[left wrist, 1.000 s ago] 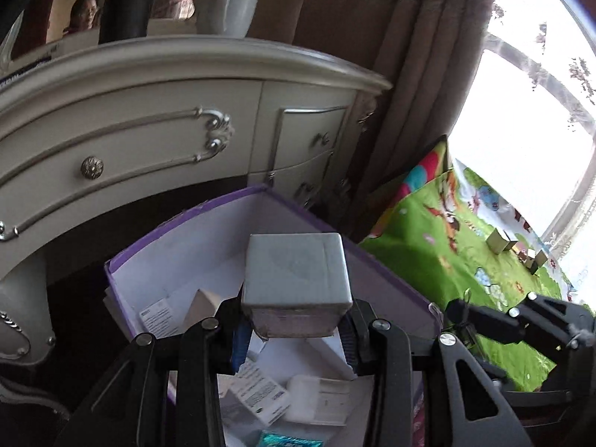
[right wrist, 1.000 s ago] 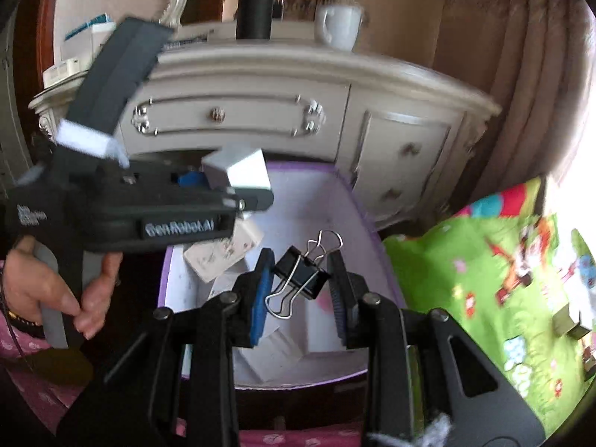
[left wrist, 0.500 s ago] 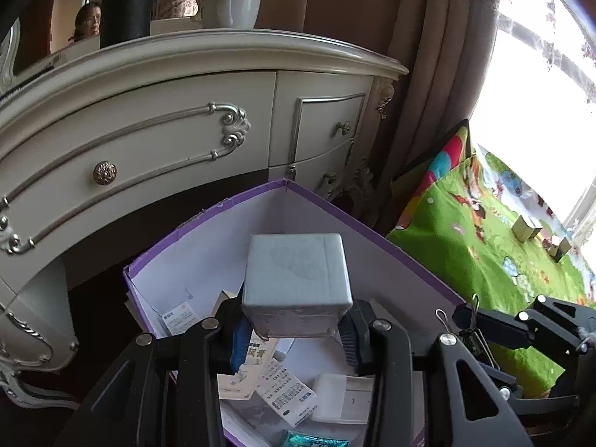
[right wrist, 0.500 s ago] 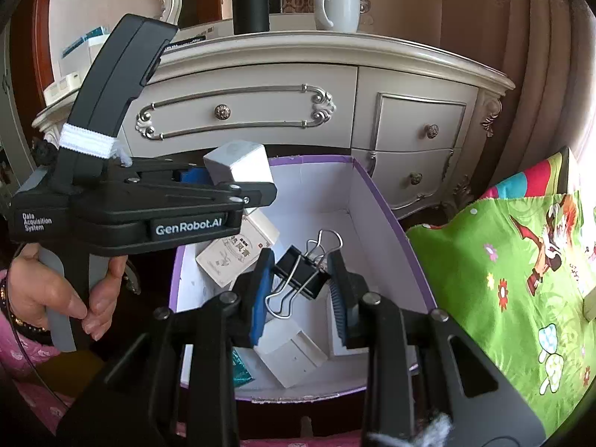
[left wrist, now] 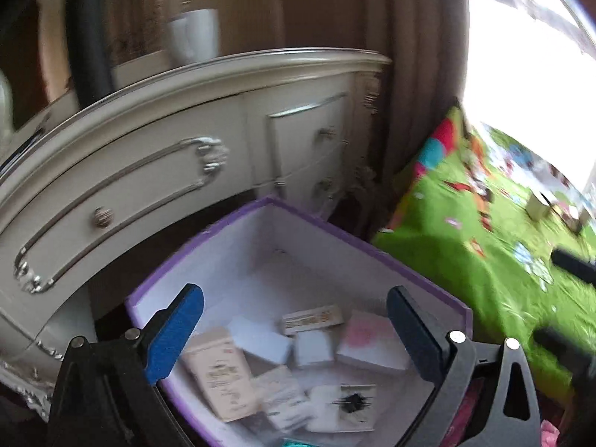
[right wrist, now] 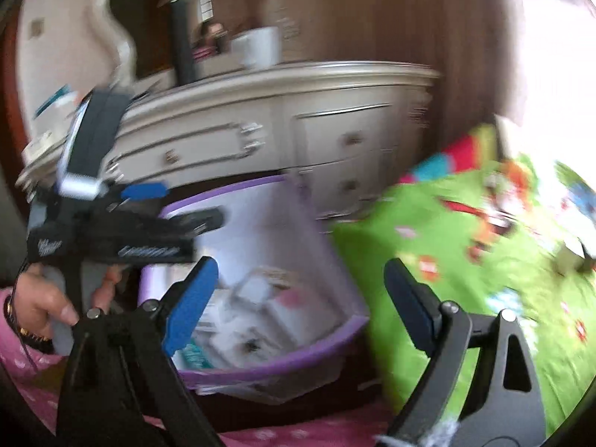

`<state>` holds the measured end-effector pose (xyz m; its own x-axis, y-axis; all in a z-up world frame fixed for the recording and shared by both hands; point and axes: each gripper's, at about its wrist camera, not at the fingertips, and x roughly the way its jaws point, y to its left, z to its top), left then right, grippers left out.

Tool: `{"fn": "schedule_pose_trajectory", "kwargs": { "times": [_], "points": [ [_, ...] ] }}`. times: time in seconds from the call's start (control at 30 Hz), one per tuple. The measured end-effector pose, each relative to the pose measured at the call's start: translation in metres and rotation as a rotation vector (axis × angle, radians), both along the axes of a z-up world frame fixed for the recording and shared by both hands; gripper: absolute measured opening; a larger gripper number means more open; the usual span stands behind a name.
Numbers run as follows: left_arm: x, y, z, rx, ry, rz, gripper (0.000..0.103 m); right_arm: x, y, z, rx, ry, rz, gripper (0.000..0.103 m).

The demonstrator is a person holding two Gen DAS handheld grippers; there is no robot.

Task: Organize rigid objects
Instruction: 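Open both grippers over the storage box to drop the items, then move both open grippers back over the bed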

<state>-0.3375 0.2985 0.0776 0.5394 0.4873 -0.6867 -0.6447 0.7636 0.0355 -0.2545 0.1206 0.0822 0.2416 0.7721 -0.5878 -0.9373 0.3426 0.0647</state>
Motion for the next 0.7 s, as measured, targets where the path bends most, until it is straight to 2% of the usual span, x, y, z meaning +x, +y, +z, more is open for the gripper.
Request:
{"fn": "schedule_pose_trajectory", "kwargs": {
  "times": [0.17,0.3,0.4,0.47,0.57,0.7],
  "points": [
    [0.046,-0.060,-0.002,-0.040,-0.021,-0.221,0.100,0.069,-0.078,0.007,0.026,0.020,-0.305,0.095],
    [0.107,-0.125,-0.016,-0.067,0.011,-0.456,0.100,0.124,-0.148,-0.005,0.000,0.070,-0.538,0.095],
    [0.153,-0.173,-0.027,-0.028,0.026,-0.591,0.100,0.163,-0.195,-0.017,-0.033,0.122,-0.667,0.095],
    [0.183,-0.196,-0.035,-0.006,0.053,-0.628,0.100,0.188,-0.223,-0.026,-0.061,0.143,-0.737,0.095],
    [0.235,-0.219,-0.046,-0.032,0.075,-0.662,0.100,0.217,-0.264,-0.037,-0.069,0.175,-0.860,0.095],
    [0.317,-0.233,-0.056,-0.047,0.103,-0.612,0.100,0.240,-0.303,-0.049,-0.057,0.227,-0.974,0.095]
  ]
}}
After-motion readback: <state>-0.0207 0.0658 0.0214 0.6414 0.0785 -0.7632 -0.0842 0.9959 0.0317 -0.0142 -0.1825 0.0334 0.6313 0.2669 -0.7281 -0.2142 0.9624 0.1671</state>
